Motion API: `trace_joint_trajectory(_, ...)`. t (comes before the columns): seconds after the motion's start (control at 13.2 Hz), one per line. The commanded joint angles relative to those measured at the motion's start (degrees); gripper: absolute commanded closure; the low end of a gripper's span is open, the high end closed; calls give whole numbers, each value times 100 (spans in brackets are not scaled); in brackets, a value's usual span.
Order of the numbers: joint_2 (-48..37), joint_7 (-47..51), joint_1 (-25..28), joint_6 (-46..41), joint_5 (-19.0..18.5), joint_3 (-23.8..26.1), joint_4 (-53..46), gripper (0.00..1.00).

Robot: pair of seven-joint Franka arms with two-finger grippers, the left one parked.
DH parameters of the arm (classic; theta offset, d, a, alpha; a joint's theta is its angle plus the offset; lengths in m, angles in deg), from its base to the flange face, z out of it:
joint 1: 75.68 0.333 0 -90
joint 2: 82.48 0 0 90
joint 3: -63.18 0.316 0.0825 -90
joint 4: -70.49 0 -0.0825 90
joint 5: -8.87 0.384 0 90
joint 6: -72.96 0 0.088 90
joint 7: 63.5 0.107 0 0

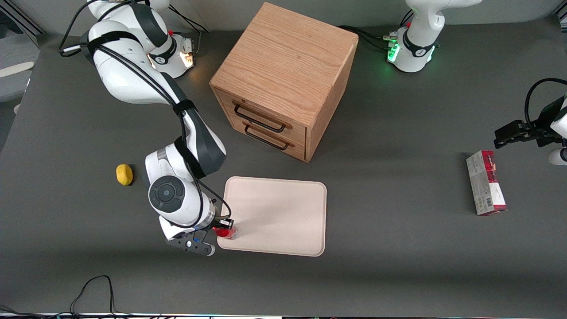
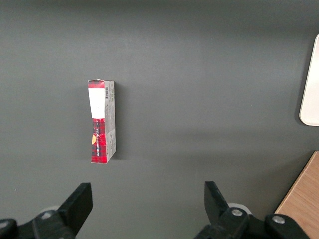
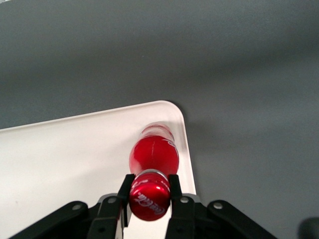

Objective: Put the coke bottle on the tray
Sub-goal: 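Lower the bottle onto the tray and open the right gripper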

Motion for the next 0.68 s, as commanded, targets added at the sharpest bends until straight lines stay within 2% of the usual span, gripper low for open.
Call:
trace_joint_trajectory(0.0, 101, 181, 46, -48, -172, 9, -273, 55)
trace_joint_trajectory(0.08, 101, 172, 72, -48, -198, 9, -256, 3)
trace_joint_trajectory(0.15, 101, 172, 89, -56, -250, 9, -255, 0)
trace_joint_trajectory(0.61, 31, 163, 90, -127, -251, 9, -255, 0)
